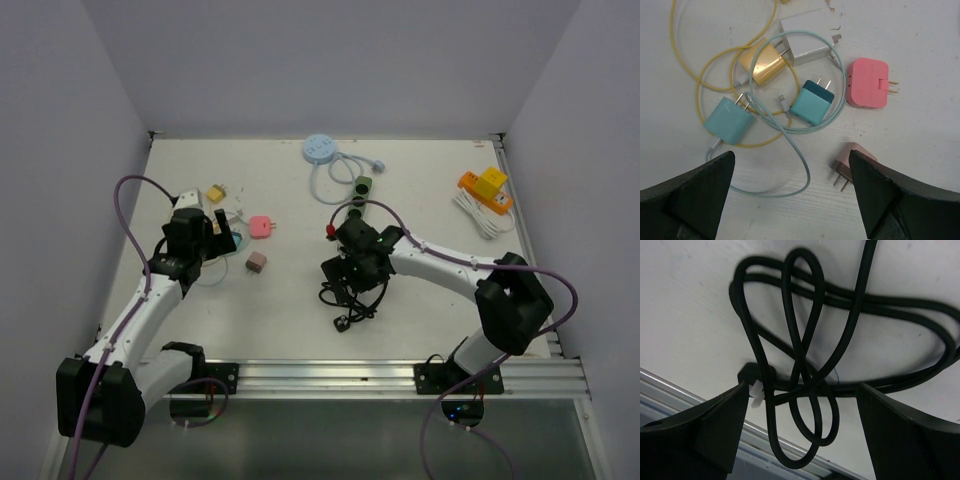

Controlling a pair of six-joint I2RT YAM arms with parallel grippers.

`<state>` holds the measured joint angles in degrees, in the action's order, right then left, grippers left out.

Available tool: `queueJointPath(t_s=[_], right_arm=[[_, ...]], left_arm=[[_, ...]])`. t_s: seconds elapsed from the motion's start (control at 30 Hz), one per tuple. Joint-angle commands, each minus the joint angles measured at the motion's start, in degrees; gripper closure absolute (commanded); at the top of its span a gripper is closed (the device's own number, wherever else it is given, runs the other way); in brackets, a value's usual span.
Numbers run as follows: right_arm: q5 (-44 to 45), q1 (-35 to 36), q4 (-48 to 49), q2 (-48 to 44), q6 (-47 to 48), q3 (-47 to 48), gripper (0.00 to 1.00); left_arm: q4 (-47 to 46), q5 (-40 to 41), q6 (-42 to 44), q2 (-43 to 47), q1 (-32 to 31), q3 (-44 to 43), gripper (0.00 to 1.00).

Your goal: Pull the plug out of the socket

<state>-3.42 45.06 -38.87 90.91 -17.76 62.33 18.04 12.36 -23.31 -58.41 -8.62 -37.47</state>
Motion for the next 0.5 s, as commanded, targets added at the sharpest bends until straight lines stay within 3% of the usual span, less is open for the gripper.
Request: queueJointPath(t_s=[0.0,0.13,0.23,0.27,0.33,0.37,0.4,0.47], right_arm=[[0.35,1.78,-3.23,-1.70,-2.54,-3.43,0.10],[-0.10,3.02,-0.69,1.28,-3.33,-5.11,0.19],[-0.10,3.02,2.73,3.03,-3.60,-5.63,0.44],[0.60,2.93,3.62,3.65,-3.95,-5.55,0.61],[2.36,2.49,4.68,5.66,-4.21,-3.98,0.78],[2.89,2.14,4.77,6.11,-4.13,-3.18,0.92],[4.72,1.97,4.68,6.47,-4.04,-2.30,0.99],[6.93,-0.05,4.16,6.47,-4.13,-0.02,1.00]], left_arm=[[-2.13,0.56,0.99,-0.30,0.45,-1.20,0.01],[-2.31,0.12,1.07,-0.39,0.45,-1.11,0.01],[-2.13,0.30,0.90,-0.39,0.45,-1.20,0.01],[-2.22,0.38,0.99,-0.30,0.45,-1.11,0.01],[-2.22,0.47,0.90,-0.21,0.45,-1.11,0.01],[-2.14,0.38,0.99,-0.21,0.45,-1.11,0.01],[-2.22,0.47,0.90,-0.21,0.45,-1.20,0.01],[-2.13,0.47,0.90,-0.12,0.45,-1.11,0.01]])
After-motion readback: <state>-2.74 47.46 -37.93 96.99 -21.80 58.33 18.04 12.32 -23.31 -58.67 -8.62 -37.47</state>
